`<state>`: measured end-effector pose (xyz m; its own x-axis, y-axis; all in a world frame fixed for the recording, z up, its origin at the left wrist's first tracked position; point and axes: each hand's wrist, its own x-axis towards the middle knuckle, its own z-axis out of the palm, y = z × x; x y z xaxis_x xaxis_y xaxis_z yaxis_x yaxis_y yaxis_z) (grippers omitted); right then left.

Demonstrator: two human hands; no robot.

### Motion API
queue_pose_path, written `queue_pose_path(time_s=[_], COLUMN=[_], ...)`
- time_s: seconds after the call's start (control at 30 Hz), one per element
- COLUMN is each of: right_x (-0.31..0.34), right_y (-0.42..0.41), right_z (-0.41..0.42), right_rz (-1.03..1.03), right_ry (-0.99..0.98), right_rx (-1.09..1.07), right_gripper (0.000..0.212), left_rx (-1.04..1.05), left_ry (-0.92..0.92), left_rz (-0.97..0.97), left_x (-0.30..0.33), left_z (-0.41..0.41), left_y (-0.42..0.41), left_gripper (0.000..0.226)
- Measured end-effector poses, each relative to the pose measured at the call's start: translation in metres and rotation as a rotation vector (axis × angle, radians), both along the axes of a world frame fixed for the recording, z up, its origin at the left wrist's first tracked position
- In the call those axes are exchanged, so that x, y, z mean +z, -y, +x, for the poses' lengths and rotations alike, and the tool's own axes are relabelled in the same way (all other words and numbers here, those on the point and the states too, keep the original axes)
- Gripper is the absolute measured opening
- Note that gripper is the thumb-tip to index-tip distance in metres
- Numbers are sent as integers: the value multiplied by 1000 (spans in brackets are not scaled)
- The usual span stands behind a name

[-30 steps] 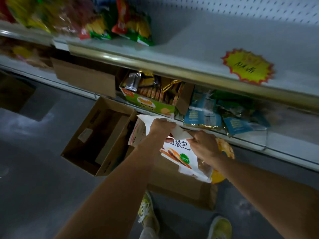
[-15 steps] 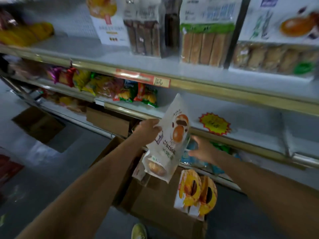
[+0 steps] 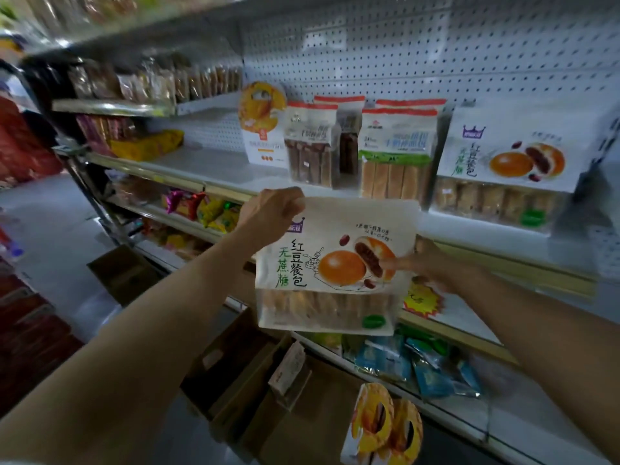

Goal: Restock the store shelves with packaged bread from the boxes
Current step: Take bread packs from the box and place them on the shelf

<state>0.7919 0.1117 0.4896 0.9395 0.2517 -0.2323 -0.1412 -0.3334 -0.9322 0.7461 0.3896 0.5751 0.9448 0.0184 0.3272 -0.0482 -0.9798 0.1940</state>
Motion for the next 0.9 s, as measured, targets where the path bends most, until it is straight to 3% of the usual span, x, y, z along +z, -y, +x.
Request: queue_pose_path(time_s=[0.17, 0.27, 0.37, 0.47, 0.6, 0.7, 0.77, 0.9], right_x=[39, 63, 79, 95, 122, 141, 154, 179], right_y=[10, 9, 2, -4, -8, -11, -13, -7], right_z=[-9, -13, -15, -15, -15, -13, -14, -10], right_rz=[132, 234, 255, 278, 226, 229, 231, 250], right_ry=[17, 130, 220, 264, 357, 388, 422, 463], right_rx=[-50, -129, -221, -340, -397, -410, -403, -455], right_gripper=[61, 16, 2, 7, 18, 18, 16, 17], left_rx=[-72, -80, -98, -142, -154, -156, -190, -186], left_ry=[87, 85, 70, 62, 106, 159, 169, 22], left_rz=[-123, -202, -328, -513, -791, -949, -1054, -1421], left_x=[30, 41, 44, 47, 47, 54, 59, 36], left_z=[-8, -6, 3, 13, 31, 42, 41, 43], left_y=[1, 3, -3, -12, -20, -17, -9, -15], left_gripper=[22, 21, 26, 29, 15, 18, 9, 61])
